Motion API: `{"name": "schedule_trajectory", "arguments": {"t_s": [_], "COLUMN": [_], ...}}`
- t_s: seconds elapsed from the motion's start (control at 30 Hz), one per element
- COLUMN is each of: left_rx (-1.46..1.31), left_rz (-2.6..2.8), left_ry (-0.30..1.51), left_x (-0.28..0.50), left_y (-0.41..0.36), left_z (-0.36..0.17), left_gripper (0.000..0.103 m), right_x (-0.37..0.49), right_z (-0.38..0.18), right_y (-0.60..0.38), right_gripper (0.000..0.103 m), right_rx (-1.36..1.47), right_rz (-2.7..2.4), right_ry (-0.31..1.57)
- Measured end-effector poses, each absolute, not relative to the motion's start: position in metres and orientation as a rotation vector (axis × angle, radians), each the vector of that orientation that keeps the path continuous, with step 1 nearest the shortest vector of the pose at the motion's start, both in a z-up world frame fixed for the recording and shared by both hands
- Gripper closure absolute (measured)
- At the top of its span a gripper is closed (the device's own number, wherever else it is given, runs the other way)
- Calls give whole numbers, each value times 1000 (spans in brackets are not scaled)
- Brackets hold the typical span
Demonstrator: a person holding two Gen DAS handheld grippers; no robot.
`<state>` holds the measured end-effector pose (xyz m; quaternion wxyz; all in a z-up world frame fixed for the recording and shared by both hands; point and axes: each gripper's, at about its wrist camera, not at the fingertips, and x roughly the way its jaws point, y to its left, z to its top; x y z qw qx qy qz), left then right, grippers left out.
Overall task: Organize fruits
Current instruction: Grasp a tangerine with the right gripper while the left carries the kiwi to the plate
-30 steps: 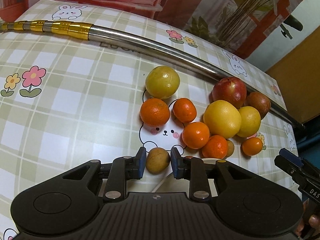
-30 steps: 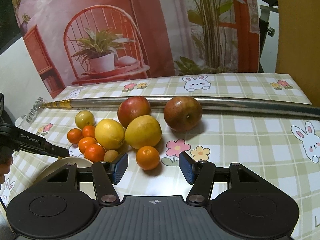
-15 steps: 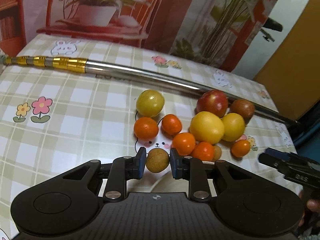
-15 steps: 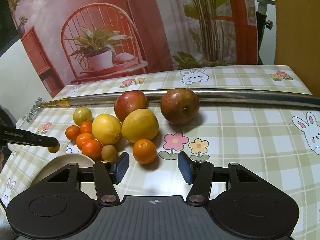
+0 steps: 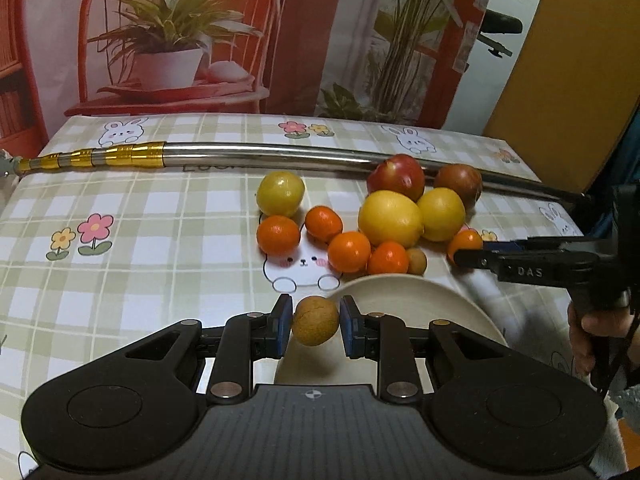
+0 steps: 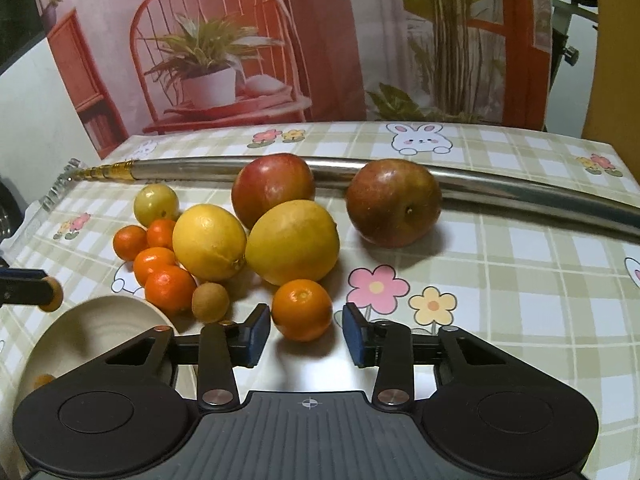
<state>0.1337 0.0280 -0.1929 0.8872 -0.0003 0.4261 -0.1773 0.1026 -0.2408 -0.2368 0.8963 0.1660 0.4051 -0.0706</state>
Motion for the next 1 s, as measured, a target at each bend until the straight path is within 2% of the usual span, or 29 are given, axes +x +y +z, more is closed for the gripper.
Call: {"name": "schedule_trajectory", "arguments": {"t_s": [0.6,1.0], "left_rx": [-17,15], "left_rz": [-374,-392], "left_ry": [908,914], "left_x": [122,114], "left_y": [31,25], "left_z": [-203,-208], "left_gripper": [76,76], "right_x": [102,68], "right_z": [-238,-195], "right_y": [-234,-217], "right_gripper": [71,71], "right_rx": [315,330], "right_rz": [-161,-121], "right_ry": [811,724]}}
